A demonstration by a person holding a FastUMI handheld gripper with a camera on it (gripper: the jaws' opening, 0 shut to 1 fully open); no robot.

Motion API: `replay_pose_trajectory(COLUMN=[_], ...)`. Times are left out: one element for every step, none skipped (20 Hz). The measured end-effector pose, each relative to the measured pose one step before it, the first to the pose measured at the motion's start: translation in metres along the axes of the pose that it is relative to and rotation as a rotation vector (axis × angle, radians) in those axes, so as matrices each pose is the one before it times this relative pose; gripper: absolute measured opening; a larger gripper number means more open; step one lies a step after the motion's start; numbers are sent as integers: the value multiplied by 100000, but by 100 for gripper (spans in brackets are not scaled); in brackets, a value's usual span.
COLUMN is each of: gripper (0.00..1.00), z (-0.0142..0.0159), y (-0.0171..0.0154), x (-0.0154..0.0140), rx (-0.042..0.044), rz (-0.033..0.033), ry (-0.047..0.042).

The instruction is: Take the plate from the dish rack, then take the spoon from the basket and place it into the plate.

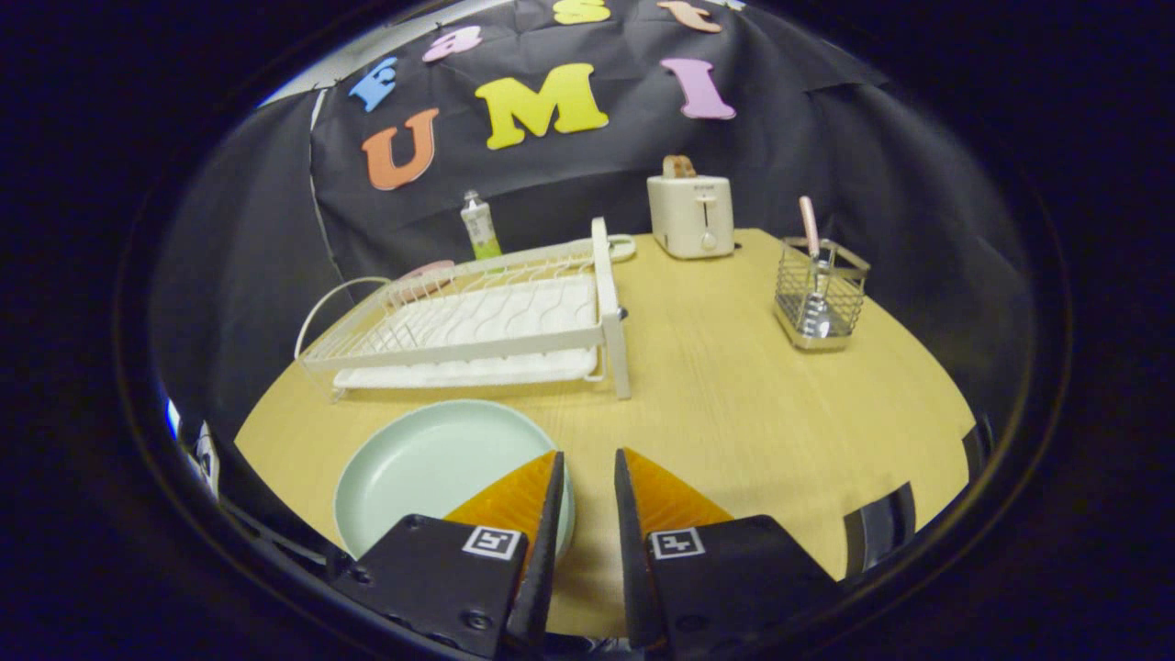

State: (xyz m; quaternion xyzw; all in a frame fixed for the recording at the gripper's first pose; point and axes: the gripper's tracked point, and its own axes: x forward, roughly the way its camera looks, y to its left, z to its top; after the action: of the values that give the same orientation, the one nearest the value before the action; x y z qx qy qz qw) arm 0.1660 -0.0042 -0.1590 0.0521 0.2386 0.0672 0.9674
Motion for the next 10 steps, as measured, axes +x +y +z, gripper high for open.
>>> replay_pose_trajectory(gripper=[45, 52, 58, 65, 74, 82, 85, 95, 100, 100], z=[1407, 1322, 1393, 1237, 836, 1145, 1020, 623, 930, 488], y=[-799, -1087, -1345, -1210, -965, -892, -1308, -1752, -1356, -1031], x=[-178, -82, -108, 114, 36, 251, 421, 680, 511, 627], rx=[935, 3, -66, -1650, -1857, -1829, -2349, -2103, -887, -323], rz=[-1189, -1768, -2021, -1729, -1177, -653, -1970, -4145, -3073, -1888], ry=[-4128, -3901, -3461, -2293, -1957, -3009, -2569, -2240, -1582, -429])
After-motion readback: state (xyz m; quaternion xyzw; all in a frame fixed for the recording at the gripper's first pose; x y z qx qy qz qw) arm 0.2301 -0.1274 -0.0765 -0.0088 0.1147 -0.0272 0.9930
